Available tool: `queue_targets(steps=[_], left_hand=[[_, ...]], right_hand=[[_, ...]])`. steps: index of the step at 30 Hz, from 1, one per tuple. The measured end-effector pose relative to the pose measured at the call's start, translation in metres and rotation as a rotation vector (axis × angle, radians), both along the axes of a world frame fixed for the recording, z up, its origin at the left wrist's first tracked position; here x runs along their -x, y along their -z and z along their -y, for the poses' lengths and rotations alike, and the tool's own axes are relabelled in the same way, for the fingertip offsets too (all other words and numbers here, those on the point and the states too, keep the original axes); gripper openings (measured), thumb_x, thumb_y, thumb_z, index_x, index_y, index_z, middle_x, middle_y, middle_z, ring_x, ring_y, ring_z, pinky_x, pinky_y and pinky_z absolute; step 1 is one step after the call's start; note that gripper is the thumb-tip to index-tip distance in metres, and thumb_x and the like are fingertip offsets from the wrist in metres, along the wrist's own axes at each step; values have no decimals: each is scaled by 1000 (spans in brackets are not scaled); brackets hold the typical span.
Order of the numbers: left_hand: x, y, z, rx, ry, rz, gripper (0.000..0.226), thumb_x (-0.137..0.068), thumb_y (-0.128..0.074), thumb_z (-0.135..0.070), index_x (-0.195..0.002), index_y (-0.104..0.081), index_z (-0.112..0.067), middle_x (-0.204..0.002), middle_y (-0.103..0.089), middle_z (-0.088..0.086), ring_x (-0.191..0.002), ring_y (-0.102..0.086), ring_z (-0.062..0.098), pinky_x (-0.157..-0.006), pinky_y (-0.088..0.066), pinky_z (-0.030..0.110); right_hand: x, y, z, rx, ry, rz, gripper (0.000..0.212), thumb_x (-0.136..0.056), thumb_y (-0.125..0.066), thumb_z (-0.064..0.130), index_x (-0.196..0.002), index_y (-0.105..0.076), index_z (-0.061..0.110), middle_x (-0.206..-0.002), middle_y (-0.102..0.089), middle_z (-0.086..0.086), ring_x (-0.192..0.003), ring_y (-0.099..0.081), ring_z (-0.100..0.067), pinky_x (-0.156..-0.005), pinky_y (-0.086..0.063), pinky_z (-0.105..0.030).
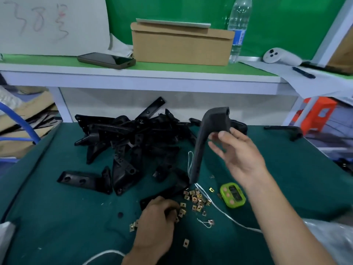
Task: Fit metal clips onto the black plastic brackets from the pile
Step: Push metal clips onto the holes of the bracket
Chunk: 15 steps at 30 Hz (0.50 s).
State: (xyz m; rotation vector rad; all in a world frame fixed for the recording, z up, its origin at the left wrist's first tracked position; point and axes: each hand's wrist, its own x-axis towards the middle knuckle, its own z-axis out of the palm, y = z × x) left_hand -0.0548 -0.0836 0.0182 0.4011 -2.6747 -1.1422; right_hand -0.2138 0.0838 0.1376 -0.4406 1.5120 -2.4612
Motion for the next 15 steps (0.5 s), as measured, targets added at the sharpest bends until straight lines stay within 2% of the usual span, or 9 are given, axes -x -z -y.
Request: queue_targets(steps=[3, 6, 9, 10, 12, 15], left_hand=[[-6, 1, -8, -91, -42, -32, 23, -95, -67, -15, -91, -76, -36, -88, -64, -24, -89, -56, -16, -72, -38, -1], [-14, -1, -14, -197, -110, -64, 30, -92, -72, -14, -85, -74, -44, -74, -69, -29, -79, -61, -18, -67, -41, -2], [-23, -3, -18, -263, -136, -106, 34, -88, -76, -13, -79, -71, -46, -76, -69, -36, -75, -64, -15, -67, -43, 0], [-25, -3, -20, -290, -156, -119, 30, -86, -78, -14, -79, -72, -42, -78, -70, -35, -77, -65, -15, -68, -44, 0], [-28, -1, -23, -349, -189, -133, 20, -85, -79, -16, -80, -75, -34, -78, -72, -30, -77, -66, -11, -67, -45, 2], [-30, 6, -28, -440, -203, -154, 18, -87, -75, -10, -81, -72, -27, -78, -75, -18, -76, -70, -2, -66, -49, 11]], right_hand=[[-19, 10, -29, -112, -85, 29, 13, -71, -75, 9, -80, -78, 19, -85, -74, -8, -81, -71, -19, -79, -58, -33], [-32, 20, -50, -304, -167, 1, 16, -68, -83, 10, -80, -78, 18, -83, -73, -9, -71, -69, -17, -71, -56, -28], [-38, 24, -67, -532, -326, -86, 28, -60, -85, 20, -83, -74, 8, -74, -67, -8, -61, -61, -16, -60, -50, -24], [-40, 24, -71, -625, -398, -118, 28, -61, -85, 20, -82, -72, 6, -70, -65, -7, -59, -58, -16, -58, -48, -23], [-47, 24, -73, -866, -534, -194, 16, -63, -85, 18, -73, -73, 17, -65, -64, 0, -56, -56, -15, -56, -45, -24], [-63, 35, -61, -1249, -585, -323, 18, -60, -85, 27, -75, -74, 26, -63, -65, 9, -58, -56, -12, -57, -42, -27]])
